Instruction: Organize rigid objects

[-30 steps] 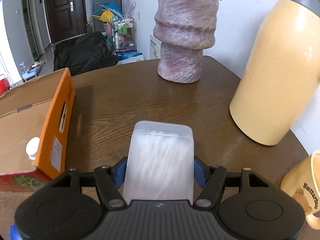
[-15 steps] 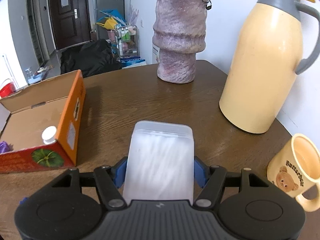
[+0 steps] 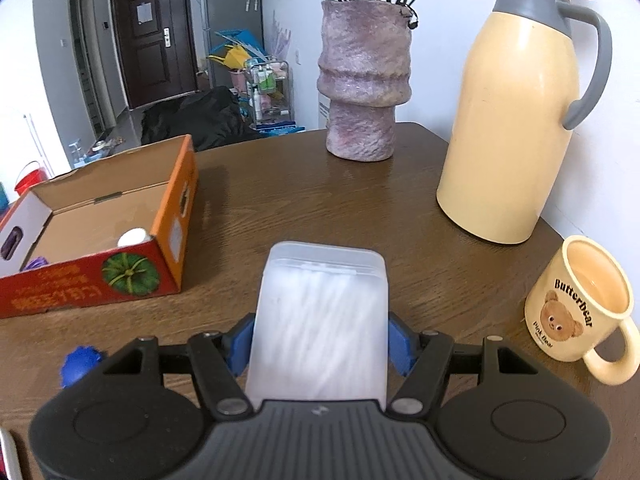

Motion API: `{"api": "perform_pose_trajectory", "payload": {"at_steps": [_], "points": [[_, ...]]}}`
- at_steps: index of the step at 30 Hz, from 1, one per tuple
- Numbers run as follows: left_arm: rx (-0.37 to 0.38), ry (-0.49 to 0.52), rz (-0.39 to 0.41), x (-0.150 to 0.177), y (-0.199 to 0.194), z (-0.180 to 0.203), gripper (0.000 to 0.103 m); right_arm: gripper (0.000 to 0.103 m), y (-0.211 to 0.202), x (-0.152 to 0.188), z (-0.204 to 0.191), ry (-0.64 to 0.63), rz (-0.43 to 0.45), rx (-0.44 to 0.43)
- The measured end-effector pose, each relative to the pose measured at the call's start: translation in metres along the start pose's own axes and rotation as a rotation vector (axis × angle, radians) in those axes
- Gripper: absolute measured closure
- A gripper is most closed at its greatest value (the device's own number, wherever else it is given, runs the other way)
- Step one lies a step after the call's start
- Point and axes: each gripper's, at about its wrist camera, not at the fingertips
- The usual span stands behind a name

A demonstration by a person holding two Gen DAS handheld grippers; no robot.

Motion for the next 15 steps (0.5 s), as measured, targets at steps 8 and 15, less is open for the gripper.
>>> {"api": "perform_pose_trajectory", "payload": {"at_steps": [8, 15], "points": [[0.033, 0.042, 0.018, 0.021, -0.019, 0.006, 0.005, 0.038, -0.014, 0.021, -0.015, -0.031, 0.007, -0.057], [0.054, 0.073, 0.029, 0.036, -0.031, 0.011, 0.005, 0.038, -0.024, 0.033, -0.031, -0.059, 0.017, -0.104]]}}
Point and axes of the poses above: each gripper's, at about its wrist camera, not at the fingertips, and y roughly the way its jaws point, z to its right, x to its underside, and after that the axes turned 10 degrees about -z, right-handed
